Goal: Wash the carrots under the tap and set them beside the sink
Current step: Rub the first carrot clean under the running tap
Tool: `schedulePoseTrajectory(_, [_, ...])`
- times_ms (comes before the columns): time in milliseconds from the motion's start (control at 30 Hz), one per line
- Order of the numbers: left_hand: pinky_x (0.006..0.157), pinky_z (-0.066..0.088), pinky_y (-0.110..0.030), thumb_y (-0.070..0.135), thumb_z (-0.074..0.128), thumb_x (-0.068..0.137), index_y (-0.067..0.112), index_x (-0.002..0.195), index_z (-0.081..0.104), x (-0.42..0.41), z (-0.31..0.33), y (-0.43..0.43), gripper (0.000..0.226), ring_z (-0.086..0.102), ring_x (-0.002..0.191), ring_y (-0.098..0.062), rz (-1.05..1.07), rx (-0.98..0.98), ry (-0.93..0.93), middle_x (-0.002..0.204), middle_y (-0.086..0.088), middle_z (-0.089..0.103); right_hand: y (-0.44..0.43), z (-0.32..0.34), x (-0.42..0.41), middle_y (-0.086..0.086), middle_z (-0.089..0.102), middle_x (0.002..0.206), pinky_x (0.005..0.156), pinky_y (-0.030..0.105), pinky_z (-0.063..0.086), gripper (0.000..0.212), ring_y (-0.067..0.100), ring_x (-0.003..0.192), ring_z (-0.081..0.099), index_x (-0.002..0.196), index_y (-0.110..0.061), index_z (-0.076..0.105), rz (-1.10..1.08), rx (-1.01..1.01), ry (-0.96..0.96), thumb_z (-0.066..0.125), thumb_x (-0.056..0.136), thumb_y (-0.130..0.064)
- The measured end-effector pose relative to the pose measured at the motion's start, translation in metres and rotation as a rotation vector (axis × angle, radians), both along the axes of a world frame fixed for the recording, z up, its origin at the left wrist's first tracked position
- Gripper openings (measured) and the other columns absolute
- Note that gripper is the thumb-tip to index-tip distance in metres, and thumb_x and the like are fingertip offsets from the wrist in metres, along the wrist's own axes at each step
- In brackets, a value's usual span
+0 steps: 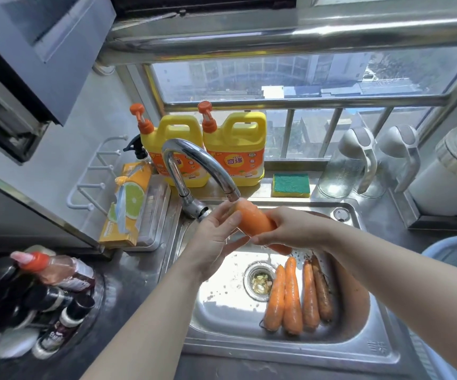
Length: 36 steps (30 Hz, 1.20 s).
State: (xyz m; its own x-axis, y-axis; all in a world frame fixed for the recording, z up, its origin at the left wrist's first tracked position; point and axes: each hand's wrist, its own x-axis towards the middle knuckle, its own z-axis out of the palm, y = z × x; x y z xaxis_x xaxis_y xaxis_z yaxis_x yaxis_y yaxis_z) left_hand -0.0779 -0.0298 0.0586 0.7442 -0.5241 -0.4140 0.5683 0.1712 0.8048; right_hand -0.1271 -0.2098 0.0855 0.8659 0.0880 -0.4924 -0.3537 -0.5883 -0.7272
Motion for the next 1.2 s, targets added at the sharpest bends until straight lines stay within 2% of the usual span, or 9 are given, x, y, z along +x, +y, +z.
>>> schedulePoseTrajectory(133, [0.067,0.055,-0.037,0.024,0.071,0.085,0.019,0.107,0.068,-0.008,0.0,-0.019,0.023,0.062,0.102,-0.025,0.18,0.018,0.035,0.115,-0.007,0.064,0.015,-0.012,0.0,-0.001,0.064,0.093,0.064,0.021,0.048,0.043,0.011,0.075,0.06,0.126,-0.015,0.054,-0.034,-0.07,-0.071,0.074,0.089,-0.024])
schedulePoseTrajectory(267, [0.068,0.048,-0.036,0.013,0.068,0.093,0.015,0.093,0.065,-0.009,-0.009,-0.035,0.004,0.059,0.077,-0.021,0.427,0.049,0.179,0.091,-0.009,0.063,0.026,-0.028,-0.006,0.003,0.062,0.119,0.087,0.04,0.05,0.045,0.025,0.103,0.061,0.121,-0.019,0.044,0.082,-0.412,-0.167,0.072,0.089,-0.035])
schedulePoseTrajectory(467, [0.07,0.054,-0.039,0.021,0.051,0.105,0.009,0.102,0.066,-0.002,-0.013,-0.031,0.018,0.061,0.082,-0.025,0.441,-0.066,0.3,0.109,-0.018,0.06,0.028,-0.025,-0.009,0.001,0.06,0.12,0.088,0.042,0.048,0.043,0.027,0.105,0.059,0.119,-0.02,0.045,0.098,-0.532,-0.275,0.066,0.091,-0.045])
schedulePoseTrajectory(600, [0.084,0.053,-0.042,0.021,0.046,0.108,0.013,0.119,0.063,-0.012,-0.008,-0.024,0.022,0.062,0.091,-0.025,0.367,0.01,0.078,0.113,-0.015,0.06,0.027,-0.021,-0.007,0.002,0.063,0.118,0.086,0.042,0.049,0.041,0.027,0.104,0.061,0.117,-0.018,0.047,0.115,-0.624,-0.368,0.064,0.092,-0.045])
schedulePoseTrajectory(700, [0.093,0.056,-0.04,0.025,0.045,0.108,0.021,0.14,0.049,-0.021,-0.016,-0.017,0.033,0.062,0.109,-0.022,0.181,0.18,-0.143,0.132,-0.012,0.053,0.025,-0.019,-0.007,0.003,0.063,0.116,0.082,0.04,0.048,0.038,0.028,0.102,0.063,0.121,-0.018,0.048,0.153,-0.725,-0.447,0.059,0.095,-0.044])
schedulePoseTrajectory(833, [0.08,0.061,-0.039,0.029,0.052,0.105,0.031,0.12,0.058,-0.019,-0.014,-0.014,0.016,0.063,0.113,-0.034,0.148,0.243,-0.109,0.133,-0.012,0.052,0.022,-0.02,-0.01,0.0,0.063,0.114,0.087,0.038,0.047,0.037,0.025,0.101,0.062,0.125,-0.022,0.049,0.159,-0.804,-0.503,0.057,0.095,-0.043])
schedulePoseTrajectory(933, [0.076,0.062,-0.035,0.031,0.054,0.103,0.028,0.117,0.059,-0.015,-0.009,-0.016,0.014,0.066,0.108,-0.032,0.155,0.333,-0.128,0.124,-0.01,0.058,0.021,-0.021,-0.009,-0.001,0.063,0.115,0.09,0.039,0.046,0.039,0.024,0.102,0.061,0.126,-0.024,0.05,0.151,-0.806,-0.516,0.059,0.094,-0.044])
schedulePoseTrajectory(1133, [0.082,0.061,-0.04,0.028,0.041,0.107,0.022,0.118,0.057,-0.003,-0.007,-0.004,0.02,0.065,0.101,-0.025,-0.209,0.558,-0.58,0.113,-0.006,0.059,0.011,-0.019,-0.006,0.001,0.064,0.114,0.086,0.038,0.046,0.038,0.026,0.102,0.062,0.124,-0.022,0.05,0.178,-0.848,-0.48,0.06,0.093,-0.042])
schedulePoseTrajectory(1200, [0.075,0.059,-0.027,0.027,0.037,0.108,0.017,0.128,0.052,-0.003,-0.008,-0.001,0.027,0.065,0.094,-0.022,-0.259,0.646,-0.73,0.11,-0.006,0.059,0.011,-0.019,-0.006,0.001,0.064,0.114,0.084,0.038,0.043,0.037,0.026,0.101,0.062,0.124,-0.021,0.05,0.184,-0.864,-0.495,0.06,0.094,-0.04])
